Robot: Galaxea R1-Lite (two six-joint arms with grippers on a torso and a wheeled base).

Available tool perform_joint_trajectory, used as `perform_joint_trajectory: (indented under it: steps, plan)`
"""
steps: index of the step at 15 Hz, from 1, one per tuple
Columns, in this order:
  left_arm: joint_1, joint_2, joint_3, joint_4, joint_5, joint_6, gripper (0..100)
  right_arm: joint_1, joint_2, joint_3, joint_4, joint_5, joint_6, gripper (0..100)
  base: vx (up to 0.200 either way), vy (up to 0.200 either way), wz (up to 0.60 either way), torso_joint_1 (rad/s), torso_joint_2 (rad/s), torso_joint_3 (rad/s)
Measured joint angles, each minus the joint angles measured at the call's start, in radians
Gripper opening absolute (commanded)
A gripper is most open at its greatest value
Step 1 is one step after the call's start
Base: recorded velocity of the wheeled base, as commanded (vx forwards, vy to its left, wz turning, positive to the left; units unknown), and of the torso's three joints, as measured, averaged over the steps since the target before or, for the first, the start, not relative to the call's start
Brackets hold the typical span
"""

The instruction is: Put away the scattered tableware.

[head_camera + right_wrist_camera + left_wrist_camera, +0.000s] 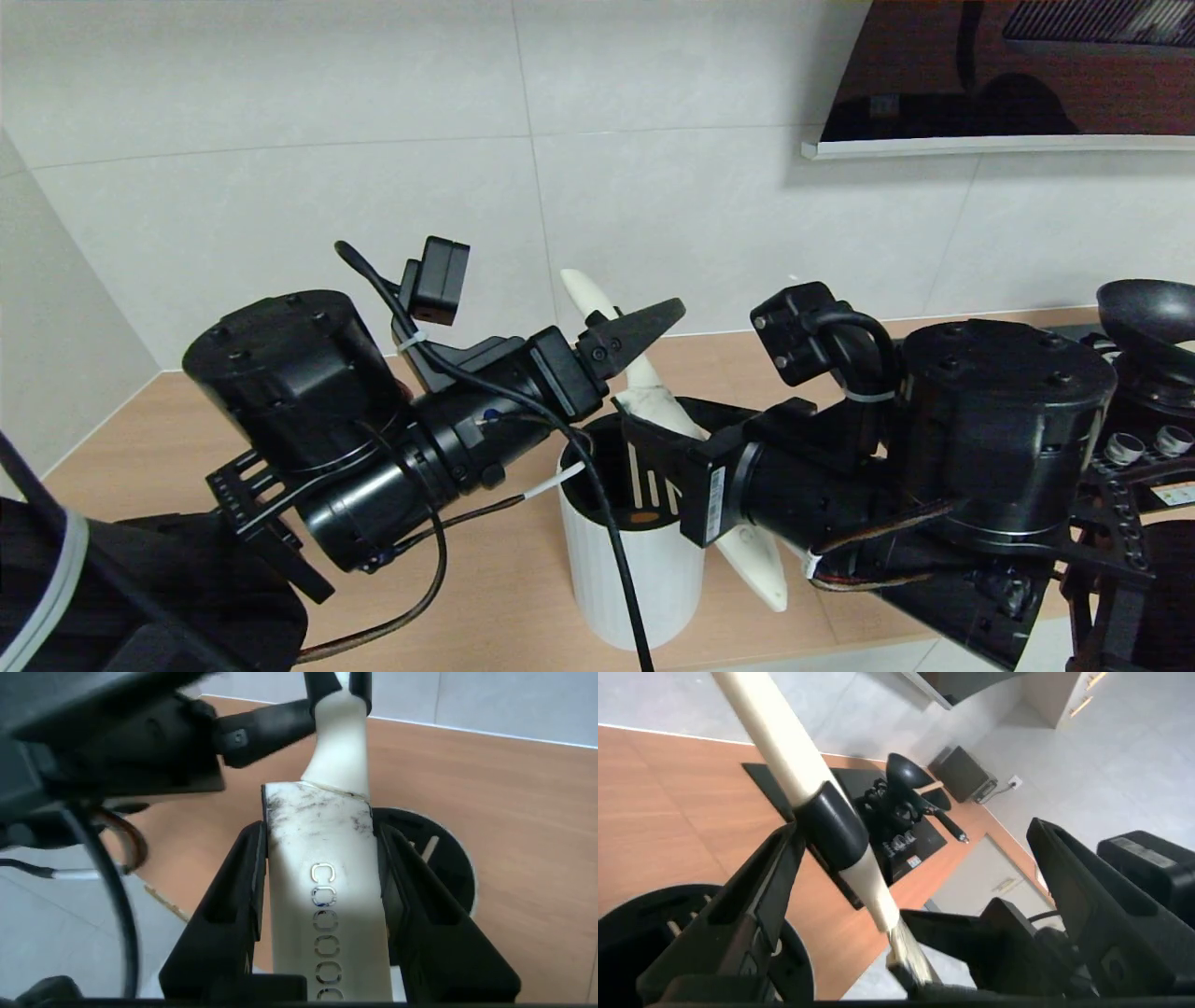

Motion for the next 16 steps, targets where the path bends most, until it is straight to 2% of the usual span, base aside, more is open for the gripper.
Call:
perform_joint_trajectory:
  steps: [2, 13, 14, 16]
  plan:
    - [0.000, 0.004, -0.001, -0.018, 0.016, 0.000, 100, 0.001, -0.001, 0.006, 0.000, 0.000, -0.002, 0, 0.000, 0.000, 0.00, 0.000, 0.00, 0.000]
    - [0.014, 0.055, -0.010, -0.017, 0.025, 0.002, 100, 0.018, -0.009, 0.021, 0.000, 0.001, -0.005, 0, 0.000, 0.000, 0.00, 0.000, 0.00, 0.000]
    - [0.014, 0.055, -0.010, -0.017, 0.024, 0.002, 0, 0.018, -0.009, 0.021, 0.000, 0.000, -0.005, 0, 0.000, 0.000, 0.00, 0.000, 0.00, 0.000]
    - [0.014, 0.056, -0.010, -0.017, 0.025, 0.002, 0, 0.018, -0.009, 0.021, 0.000, 0.000, -0.006, 0, 0.000, 0.000, 0.00, 0.000, 0.00, 0.000]
